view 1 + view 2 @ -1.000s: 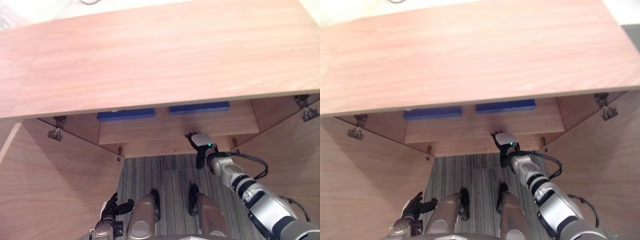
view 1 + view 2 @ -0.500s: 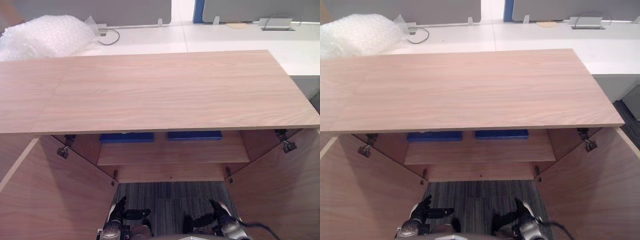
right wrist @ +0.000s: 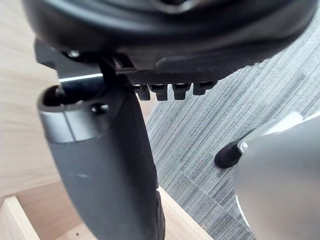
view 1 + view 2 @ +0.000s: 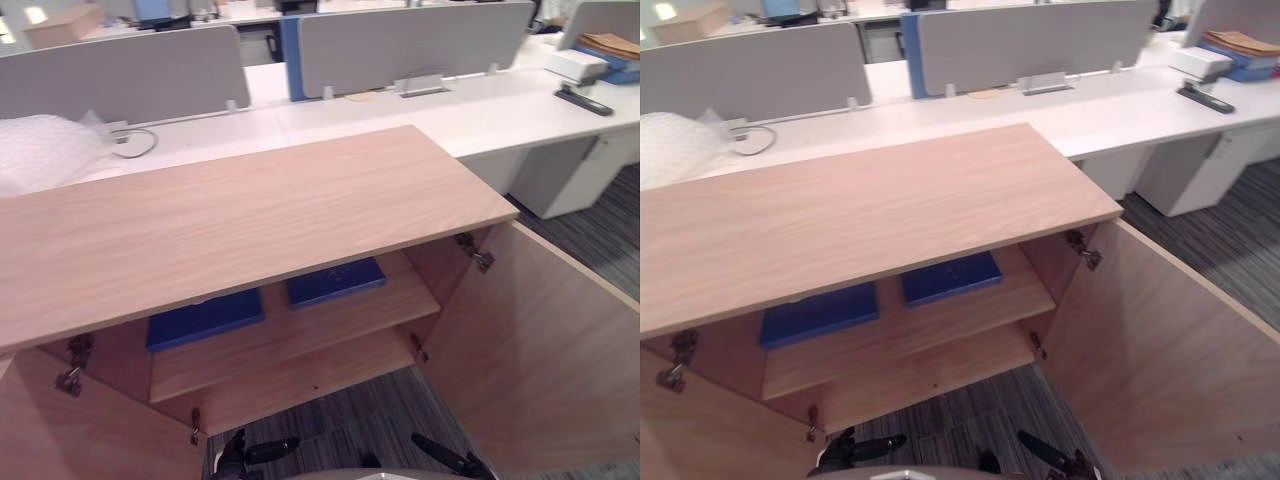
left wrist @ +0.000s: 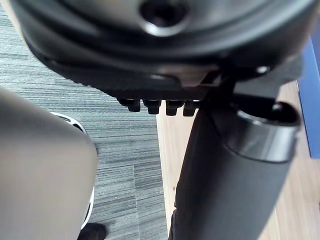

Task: Walk over to the cabinet, pick up the folder, carry it to the office cabinet, place the folder inside the office cabinet, then close the office cabinet door

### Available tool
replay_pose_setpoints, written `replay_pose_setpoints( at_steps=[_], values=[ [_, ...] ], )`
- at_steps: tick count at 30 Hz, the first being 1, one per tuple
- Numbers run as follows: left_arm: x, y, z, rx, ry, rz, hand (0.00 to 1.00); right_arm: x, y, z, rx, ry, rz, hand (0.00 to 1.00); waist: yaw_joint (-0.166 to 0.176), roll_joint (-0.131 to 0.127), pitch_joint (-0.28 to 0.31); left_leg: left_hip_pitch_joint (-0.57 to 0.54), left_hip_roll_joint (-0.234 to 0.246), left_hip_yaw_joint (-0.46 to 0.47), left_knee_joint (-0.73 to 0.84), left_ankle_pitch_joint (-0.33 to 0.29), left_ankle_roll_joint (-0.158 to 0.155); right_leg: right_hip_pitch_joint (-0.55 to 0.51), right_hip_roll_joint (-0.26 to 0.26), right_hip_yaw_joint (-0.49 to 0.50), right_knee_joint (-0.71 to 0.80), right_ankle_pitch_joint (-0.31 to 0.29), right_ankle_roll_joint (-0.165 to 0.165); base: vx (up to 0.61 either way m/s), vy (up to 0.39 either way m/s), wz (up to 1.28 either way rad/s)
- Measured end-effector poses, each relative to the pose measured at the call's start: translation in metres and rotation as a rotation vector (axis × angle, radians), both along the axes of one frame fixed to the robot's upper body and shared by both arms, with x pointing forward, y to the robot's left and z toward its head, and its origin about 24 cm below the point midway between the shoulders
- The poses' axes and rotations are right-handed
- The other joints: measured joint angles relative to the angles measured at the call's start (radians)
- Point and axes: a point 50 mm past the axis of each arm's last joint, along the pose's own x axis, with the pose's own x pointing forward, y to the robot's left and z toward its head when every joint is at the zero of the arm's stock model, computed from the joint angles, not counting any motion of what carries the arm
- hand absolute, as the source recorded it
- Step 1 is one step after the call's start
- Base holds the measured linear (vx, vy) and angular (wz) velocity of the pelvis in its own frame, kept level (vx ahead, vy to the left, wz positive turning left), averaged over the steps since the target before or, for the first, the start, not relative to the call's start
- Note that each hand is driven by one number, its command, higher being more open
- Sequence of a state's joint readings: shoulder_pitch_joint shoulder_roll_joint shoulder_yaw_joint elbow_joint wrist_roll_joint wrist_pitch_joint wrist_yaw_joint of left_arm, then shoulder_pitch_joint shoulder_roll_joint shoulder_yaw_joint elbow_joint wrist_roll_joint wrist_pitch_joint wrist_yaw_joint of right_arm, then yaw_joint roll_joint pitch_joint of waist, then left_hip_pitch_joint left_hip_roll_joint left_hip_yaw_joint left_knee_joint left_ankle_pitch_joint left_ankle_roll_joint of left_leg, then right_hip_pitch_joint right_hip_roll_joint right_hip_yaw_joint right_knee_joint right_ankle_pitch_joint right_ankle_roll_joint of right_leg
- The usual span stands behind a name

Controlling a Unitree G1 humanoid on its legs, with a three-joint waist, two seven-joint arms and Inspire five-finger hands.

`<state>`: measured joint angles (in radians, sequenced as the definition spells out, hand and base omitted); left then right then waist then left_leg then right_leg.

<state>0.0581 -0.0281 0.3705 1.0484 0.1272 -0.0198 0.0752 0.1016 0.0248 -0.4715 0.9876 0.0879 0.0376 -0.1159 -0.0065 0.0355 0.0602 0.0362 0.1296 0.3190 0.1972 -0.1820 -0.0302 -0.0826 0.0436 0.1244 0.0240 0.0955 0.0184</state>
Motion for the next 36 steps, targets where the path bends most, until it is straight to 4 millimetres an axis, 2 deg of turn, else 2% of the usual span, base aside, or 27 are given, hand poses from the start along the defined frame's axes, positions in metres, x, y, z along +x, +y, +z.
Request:
replay_pose_setpoints(
  at_steps=[3, 4, 5, 7, 8, 9, 10, 11, 13, 15, 16, 20, 22, 26, 32, 36],
  values=[
    [0.013, 0.003, 0.003, 0.006, -0.033, 0.027, 1.00, 0.007, 0.002, 0.003, -0.001, -0.036, -0.020, 1.00, -0.002, -0.026, 0.043, 0.023, -0.007, 0.076, -0.004, 0.001, 0.003, -0.040, 0.016, 0.052, 0.046, 0.002, 0.005, -0.06, 0.042, -0.73],
    [0.015, 0.004, 0.004, 0.007, -0.041, 0.041, 1.00, 0.009, 0.004, 0.003, 0.003, -0.048, -0.025, 1.00, 0.000, -0.031, 0.060, 0.025, 0.004, 0.124, -0.006, 0.005, 0.014, -0.067, 0.007, 0.024, 0.070, -0.022, -0.001, -0.12, 0.002, -0.86],
    [0.014, 0.005, 0.004, 0.009, -0.039, 0.047, 1.00, 0.010, 0.004, 0.004, 0.004, -0.055, -0.034, 1.00, 0.003, -0.033, 0.066, 0.026, 0.006, 0.150, -0.009, 0.008, 0.020, -0.087, -0.015, -0.042, 0.105, -0.040, -0.016, -0.10, 0.014, -1.04],
    [0.006, 0.011, 0.003, 0.013, -0.019, 0.093, 1.00, 0.011, 0.001, 0.005, 0.002, -0.066, -0.074, 1.00, -0.003, -0.037, 0.074, 0.072, 0.021, 0.231, -0.009, 0.008, 0.021, -0.140, -0.142, -0.313, 0.300, -0.124, -0.035, -0.01, 0.028, -1.05],
    [-0.001, 0.013, 0.001, 0.011, -0.003, 0.123, 1.00, 0.008, -0.002, 0.005, -0.007, -0.061, -0.080, 1.00, -0.004, -0.037, 0.074, 0.091, 0.027, 0.248, -0.005, 0.007, 0.020, -0.132, -0.183, -0.345, 0.351, -0.146, -0.043, 0.06, -0.028, -0.64],
    [-0.003, 0.014, 0.001, 0.008, -0.001, 0.143, 1.00, 0.006, -0.004, 0.005, -0.011, -0.057, -0.088, 1.00, -0.004, -0.038, 0.075, 0.102, 0.034, 0.251, 0.000, 0.005, 0.016, -0.120, -0.199, -0.346, 0.367, -0.165, -0.036, 0.06, -0.104, -0.30],
    [-0.007, 0.017, 0.000, 0.004, 0.000, 0.189, 1.00, -0.002, -0.006, 0.004, -0.018, -0.037, -0.104, 1.00, -0.006, -0.049, 0.073, 0.114, 0.050, 0.250, 0.016, -0.002, -0.006, -0.103, -0.206, -0.334, 0.370, -0.201, 0.009, 0.04, -0.140, -0.17],
    [-0.008, 0.018, 0.000, 0.001, -0.001, 0.210, 1.00, -0.003, -0.009, 0.004, -0.025, -0.032, -0.105, 1.00, -0.008, -0.052, 0.073, 0.121, 0.053, 0.248, 0.018, -0.007, -0.023, -0.097, -0.193, -0.334, 0.372, -0.207, 0.006, 0.04, -0.194, -0.21],
    [-0.017, 0.010, -0.003, -0.047, 0.010, 0.306, 1.00, -0.008, -0.022, 0.006, -0.054, -0.029, -0.154, 1.00, -0.003, -0.012, 0.050, 0.127, 0.081, 0.236, -0.030, 0.005, -0.054, -0.081, -0.123, -0.320, 0.301, -0.192, 0.002, 0.02, -0.176, -0.40],
    [-0.022, 0.008, -0.004, -0.057, 0.019, 0.338, 1.00, -0.011, -0.028, 0.007, -0.067, -0.030, -0.196, 1.00, -0.001, 0.002, 0.040, 0.135, 0.088, 0.219, -0.064, 0.018, -0.061, -0.070, -0.082, -0.307, 0.253, -0.179, -0.007, 0.01, -0.115, -0.49],
    [-0.025, 0.009, -0.004, -0.054, 0.025, 0.343, 1.00, -0.014, -0.030, 0.008, -0.068, -0.029, -0.228, 1.00, 0.000, 0.001, 0.032, 0.143, 0.098, 0.215, -0.089, 0.033, -0.064, -0.063, -0.049, -0.293, 0.218, -0.160, -0.022, 0.02, -0.092, -0.47],
    [-0.029, 0.008, -0.006, -0.058, 0.046, 0.337, 1.00, -0.022, -0.042, 0.009, -0.105, -0.012, -0.297, 1.00, -0.003, 0.004, 0.003, 0.152, 0.104, 0.184, -0.135, 0.054, -0.064, -0.036, 0.003, -0.268, 0.120, -0.106, -0.047, 0.06, -0.042, -0.29],
    [-0.027, 0.008, -0.006, -0.055, 0.054, 0.299, 1.00, -0.021, -0.051, 0.012, -0.128, -0.020, -0.301, 1.00, -0.005, 0.003, -0.003, 0.155, 0.097, 0.146, -0.142, 0.065, -0.064, -0.033, 0.008, -0.253, 0.113, -0.097, -0.058, 0.09, 0.018, -0.25],
    [-0.020, 0.008, -0.005, -0.040, 0.059, 0.199, 1.00, -0.015, -0.070, 0.020, -0.187, -0.034, -0.302, 1.00, -0.021, 0.001, -0.012, 0.157, 0.072, 0.089, -0.142, 0.089, -0.056, -0.010, -0.007, -0.244, 0.085, -0.084, -0.051, 0.07, 0.040, -0.02],
    [-0.014, 0.020, -0.002, 0.012, 0.055, 0.085, 1.00, 0.017, -0.101, 0.049, -0.322, -0.170, -0.285, 1.00, -0.025, 0.012, -0.023, 0.157, 0.049, 0.058, -0.147, 0.092, -0.057, 0.006, -0.023, -0.237, 0.048, -0.058, -0.037, -0.01, 0.059, 0.01],
    [-0.023, 0.028, -0.002, 0.038, 0.080, 0.058, 1.00, 0.044, -0.128, 0.077, -0.451, -0.251, -0.191, 1.00, -0.027, 0.013, -0.025, 0.156, 0.038, 0.026, -0.162, 0.092, -0.057, 0.019, -0.031, -0.241, 0.008, -0.029, -0.028, -0.09, 0.051, 0.06]
  ],
)
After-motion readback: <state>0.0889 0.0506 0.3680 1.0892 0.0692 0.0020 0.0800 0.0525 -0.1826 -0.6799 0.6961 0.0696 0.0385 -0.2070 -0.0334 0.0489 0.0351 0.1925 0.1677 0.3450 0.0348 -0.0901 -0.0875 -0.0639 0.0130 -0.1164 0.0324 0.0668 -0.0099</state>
